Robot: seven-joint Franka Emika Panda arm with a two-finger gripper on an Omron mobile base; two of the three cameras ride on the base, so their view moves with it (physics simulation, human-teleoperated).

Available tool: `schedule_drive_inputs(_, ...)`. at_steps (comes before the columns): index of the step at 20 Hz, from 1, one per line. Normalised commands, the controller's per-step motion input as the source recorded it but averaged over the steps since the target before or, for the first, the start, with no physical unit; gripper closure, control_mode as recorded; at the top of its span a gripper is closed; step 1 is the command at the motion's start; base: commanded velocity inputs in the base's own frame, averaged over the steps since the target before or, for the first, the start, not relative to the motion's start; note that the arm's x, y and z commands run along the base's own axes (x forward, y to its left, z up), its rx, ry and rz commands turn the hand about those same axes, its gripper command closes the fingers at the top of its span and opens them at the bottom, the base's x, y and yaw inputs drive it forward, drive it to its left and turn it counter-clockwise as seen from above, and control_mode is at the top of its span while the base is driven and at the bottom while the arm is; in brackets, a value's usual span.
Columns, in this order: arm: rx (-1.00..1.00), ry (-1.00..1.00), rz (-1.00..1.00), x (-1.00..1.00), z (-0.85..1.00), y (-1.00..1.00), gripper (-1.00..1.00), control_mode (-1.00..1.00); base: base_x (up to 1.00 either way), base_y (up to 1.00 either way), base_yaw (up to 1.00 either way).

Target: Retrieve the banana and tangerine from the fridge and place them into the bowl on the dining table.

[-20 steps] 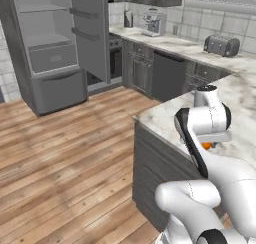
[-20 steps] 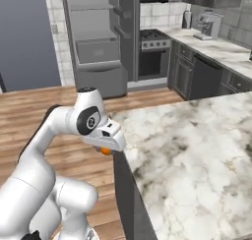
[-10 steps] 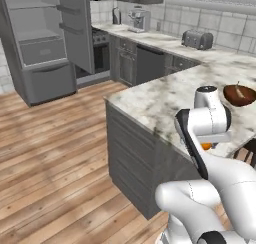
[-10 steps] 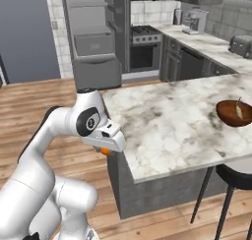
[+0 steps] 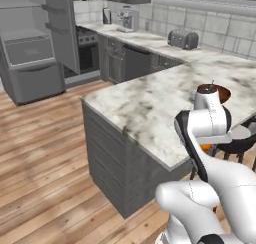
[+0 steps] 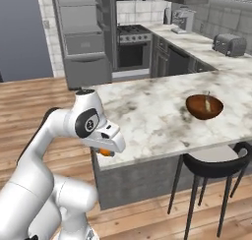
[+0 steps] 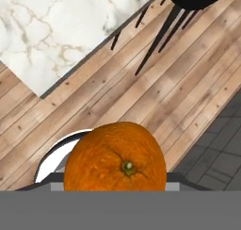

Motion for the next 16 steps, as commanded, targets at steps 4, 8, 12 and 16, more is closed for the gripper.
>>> schedule_drive_inputs(4, 0.0, 0.0, 0.0, 0.0, 0.0, 0.0, 1.0, 1.0, 0.02, -0.94, 0.0)
schedule_drive_inputs(8, 0.0, 0.0, 0.0, 0.0, 0.0, 0.0, 1.0, 1.0, 0.06, -0.91, 0.0)
schedule_drive_inputs(12, 0.0, 0.0, 0.0, 0.0, 0.0, 0.0, 1.0, 1.0, 0.29, -0.73, 0.01)
schedule_drive_inputs(16, 0.0, 0.0, 0.0, 0.0, 0.0, 0.0, 1.0, 1.0, 0.31, -0.64, 0.04)
